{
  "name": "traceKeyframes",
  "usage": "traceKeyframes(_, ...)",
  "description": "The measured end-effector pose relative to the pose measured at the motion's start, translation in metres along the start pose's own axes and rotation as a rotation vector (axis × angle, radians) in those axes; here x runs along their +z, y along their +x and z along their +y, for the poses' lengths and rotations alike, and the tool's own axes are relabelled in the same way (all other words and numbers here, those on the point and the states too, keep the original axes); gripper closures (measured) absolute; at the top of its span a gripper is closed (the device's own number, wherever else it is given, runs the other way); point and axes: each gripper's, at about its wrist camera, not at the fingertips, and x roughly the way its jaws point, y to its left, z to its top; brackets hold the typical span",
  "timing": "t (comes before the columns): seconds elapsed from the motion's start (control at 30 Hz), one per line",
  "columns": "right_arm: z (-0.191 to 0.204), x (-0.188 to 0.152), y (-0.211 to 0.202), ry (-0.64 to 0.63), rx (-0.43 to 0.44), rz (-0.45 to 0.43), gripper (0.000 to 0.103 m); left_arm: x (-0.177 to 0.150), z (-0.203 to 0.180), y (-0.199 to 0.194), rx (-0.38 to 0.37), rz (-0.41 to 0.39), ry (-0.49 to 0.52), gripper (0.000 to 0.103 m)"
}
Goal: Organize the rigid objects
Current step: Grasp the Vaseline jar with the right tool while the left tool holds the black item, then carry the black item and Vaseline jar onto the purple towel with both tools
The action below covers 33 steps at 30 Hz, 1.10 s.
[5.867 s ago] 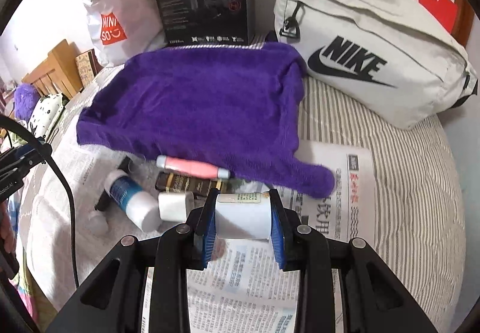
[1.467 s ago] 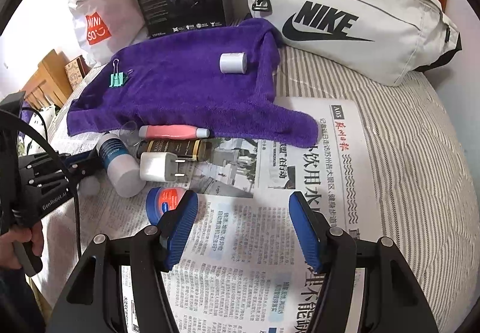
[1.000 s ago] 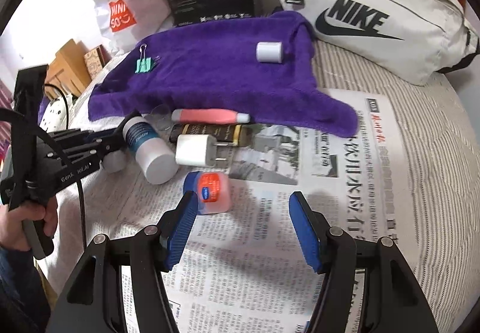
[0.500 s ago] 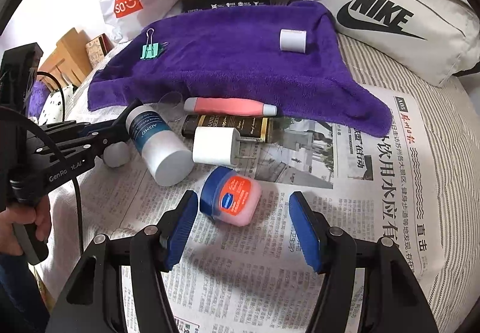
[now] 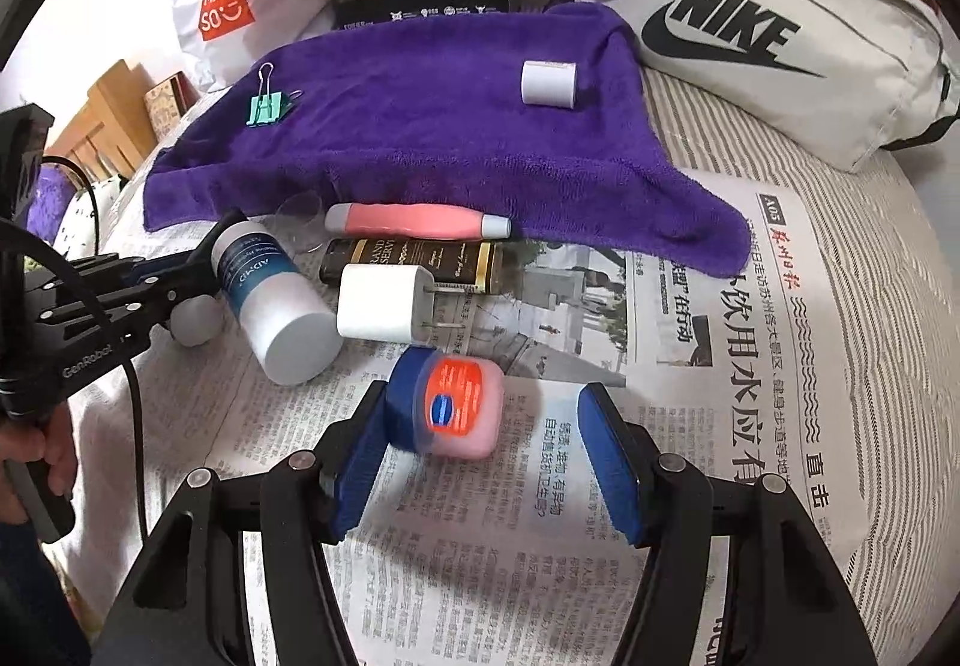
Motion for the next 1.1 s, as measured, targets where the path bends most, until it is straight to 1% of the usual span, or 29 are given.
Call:
traceKeyframes(0.03,0.001,0.0,0.0,-0.005,-0.006,-0.008,0.041,0.0,0.0,0.0,-0.001,0.0,0.0,0.091)
traceKeyframes(0.07,0.001,-0.001,0.0,-0.008,-0.013,-0.014,0.044,0.0,0.0,0.0,-0.002,-0.001,-0.005,0.091)
traceKeyframes(0.1,0.002,-0.001,-0.001,-0.011,-0.015,-0.019,0.051,0.0,0.001,0.0,-0.005,-0.001,-0.01,0.091)
traceKeyframes(0.13,0.001,-0.002,-0.002,-0.014,-0.01,-0.019,0.055,0.0,0.001,0.0,-0.007,0.0,-0.011,0.091)
traceKeyframes(0.17,0.0,-0.003,-0.004,-0.013,-0.004,-0.016,0.064,0.0,0.001,-0.001,-0.005,0.002,-0.006,0.091)
traceKeyframes(0.2,-0.003,-0.003,-0.005,-0.007,0.005,-0.011,0.067,0.0,0.002,-0.001,-0.001,0.003,-0.006,0.091)
traceKeyframes(0.33,-0.013,-0.005,-0.006,0.022,0.019,-0.003,0.067,-0.001,0.002,-0.001,0.007,0.002,-0.009,0.091)
traceKeyframes(0.47,-0.01,-0.005,-0.004,-0.001,0.003,-0.021,0.067,0.0,0.0,0.0,0.017,-0.003,-0.008,0.091)
traceKeyframes(0.53,-0.009,-0.004,-0.004,-0.017,0.001,-0.013,0.067,0.0,0.002,0.0,0.01,-0.009,-0.026,0.091)
traceKeyframes(0.57,-0.01,-0.004,-0.004,-0.011,0.012,-0.011,0.067,0.0,0.004,0.0,0.0,-0.007,-0.032,0.091)
traceKeyframes(0.6,-0.014,-0.002,-0.004,0.01,0.039,-0.008,0.067,0.0,0.005,-0.001,0.001,-0.006,-0.033,0.091)
traceKeyframes(0.67,-0.018,-0.002,-0.006,0.025,0.057,-0.001,0.067,0.0,0.008,-0.005,0.008,-0.011,-0.034,0.091)
traceKeyframes(0.8,-0.019,0.0,-0.01,0.013,0.021,-0.002,0.067,0.001,0.016,-0.015,-0.013,-0.022,-0.049,0.091)
traceKeyframes(1.1,-0.02,0.007,-0.024,0.012,0.042,-0.014,0.067,0.005,0.024,-0.03,-0.012,-0.029,-0.064,0.091)
